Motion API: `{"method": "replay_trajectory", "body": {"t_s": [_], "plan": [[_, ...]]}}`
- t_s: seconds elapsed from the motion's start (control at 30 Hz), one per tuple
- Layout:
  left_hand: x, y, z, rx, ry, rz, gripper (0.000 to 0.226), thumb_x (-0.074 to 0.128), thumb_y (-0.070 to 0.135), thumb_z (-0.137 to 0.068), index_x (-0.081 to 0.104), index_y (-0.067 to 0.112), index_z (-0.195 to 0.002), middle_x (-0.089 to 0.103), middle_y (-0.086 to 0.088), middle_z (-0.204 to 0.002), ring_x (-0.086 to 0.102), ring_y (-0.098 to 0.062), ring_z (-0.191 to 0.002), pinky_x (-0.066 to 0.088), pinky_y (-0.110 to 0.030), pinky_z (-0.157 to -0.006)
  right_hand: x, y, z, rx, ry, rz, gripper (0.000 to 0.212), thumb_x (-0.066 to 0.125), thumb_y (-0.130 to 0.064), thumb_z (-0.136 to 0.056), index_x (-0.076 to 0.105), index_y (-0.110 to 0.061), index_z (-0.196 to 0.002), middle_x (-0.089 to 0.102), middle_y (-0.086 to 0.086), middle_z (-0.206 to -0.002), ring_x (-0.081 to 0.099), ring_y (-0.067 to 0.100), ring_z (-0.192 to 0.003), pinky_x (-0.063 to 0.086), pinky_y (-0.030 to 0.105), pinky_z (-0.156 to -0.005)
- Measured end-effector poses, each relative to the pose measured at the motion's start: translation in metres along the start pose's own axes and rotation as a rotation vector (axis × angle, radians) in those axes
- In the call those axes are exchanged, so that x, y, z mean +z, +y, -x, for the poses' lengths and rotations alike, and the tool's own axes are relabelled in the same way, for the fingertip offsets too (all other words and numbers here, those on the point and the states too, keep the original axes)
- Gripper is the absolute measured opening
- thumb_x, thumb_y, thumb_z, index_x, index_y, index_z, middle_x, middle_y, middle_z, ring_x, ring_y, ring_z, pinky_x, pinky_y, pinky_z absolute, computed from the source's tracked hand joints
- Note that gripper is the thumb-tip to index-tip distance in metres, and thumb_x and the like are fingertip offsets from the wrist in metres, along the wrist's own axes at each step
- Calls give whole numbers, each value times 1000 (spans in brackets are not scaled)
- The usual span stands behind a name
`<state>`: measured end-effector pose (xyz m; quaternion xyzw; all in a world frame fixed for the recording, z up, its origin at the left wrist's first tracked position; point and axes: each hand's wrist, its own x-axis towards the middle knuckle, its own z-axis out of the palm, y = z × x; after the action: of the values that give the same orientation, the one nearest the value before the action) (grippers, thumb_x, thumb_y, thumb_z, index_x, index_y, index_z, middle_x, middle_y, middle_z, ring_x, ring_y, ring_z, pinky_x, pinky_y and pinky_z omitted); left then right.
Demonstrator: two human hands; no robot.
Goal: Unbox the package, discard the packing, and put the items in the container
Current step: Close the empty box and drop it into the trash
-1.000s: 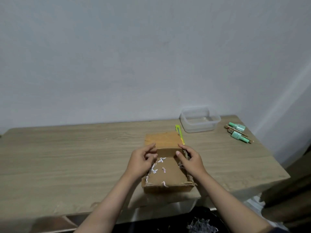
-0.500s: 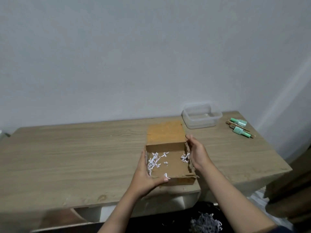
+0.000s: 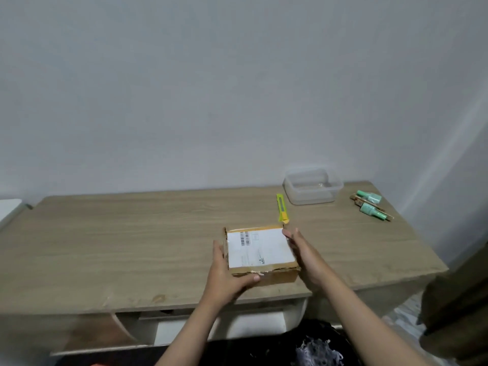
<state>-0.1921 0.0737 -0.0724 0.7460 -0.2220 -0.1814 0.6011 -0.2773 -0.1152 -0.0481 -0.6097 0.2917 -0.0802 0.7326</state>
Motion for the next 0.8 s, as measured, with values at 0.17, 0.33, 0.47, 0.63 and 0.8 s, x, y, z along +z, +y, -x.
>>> {"method": "replay_trajectory", "body": {"t_s": [0.17, 0.33, 0.47, 0.63, 0.8], "plan": [[14, 17, 22, 100, 38, -99, 106, 93, 14, -48, 33, 25, -135, 49, 7, -132, 47, 1, -122, 36, -7, -96, -21, 9, 22, -181, 17, 234, 55, 62, -28, -88, 41, -21, -138, 41, -6, -143, 38, 6, -130, 30, 27, -110], [51, 30, 45, 137, 34, -109, 90, 87, 49, -41, 50, 31, -122, 48, 8, -132, 45, -8, -126, 39, -34, -108, -65, 5, 63, -279, 109, 289, 53, 64, -20, -87, 44, -24, -136, 43, -11, -137, 39, 5, -127, 33, 28, -108], [102, 38, 77, 103, 13, -70, 93, 86, 53, -42, 50, 31, -125, 45, 6, -139, 41, -9, -131, 37, -40, -110, -115, 14, 98, -331, 218, 344, 48, 64, -14, -86, 50, -29, -130, 47, -13, -134, 44, 6, -123, 36, 27, -105], [163, 36, 120, 51, -65, -106, 94, 90, 38, -51, 47, 20, -132, 43, -2, -144, 38, -14, -134, 33, -40, -111, -170, 33, 145, -291, 283, 377, 48, 65, -8, -84, 53, -26, -126, 53, -7, -131, 48, 8, -121, 36, 25, -102], [198, 18, 166, -25, -153, -217, 98, 87, 48, -52, 44, 18, -135, 44, 0, -139, 41, -15, -128, 35, -38, -109, -204, 64, 183, -230, 287, 438, 48, 68, -12, -81, 53, -34, -121, 56, -9, -125, 52, 9, -118, 40, 25, -97]]}}
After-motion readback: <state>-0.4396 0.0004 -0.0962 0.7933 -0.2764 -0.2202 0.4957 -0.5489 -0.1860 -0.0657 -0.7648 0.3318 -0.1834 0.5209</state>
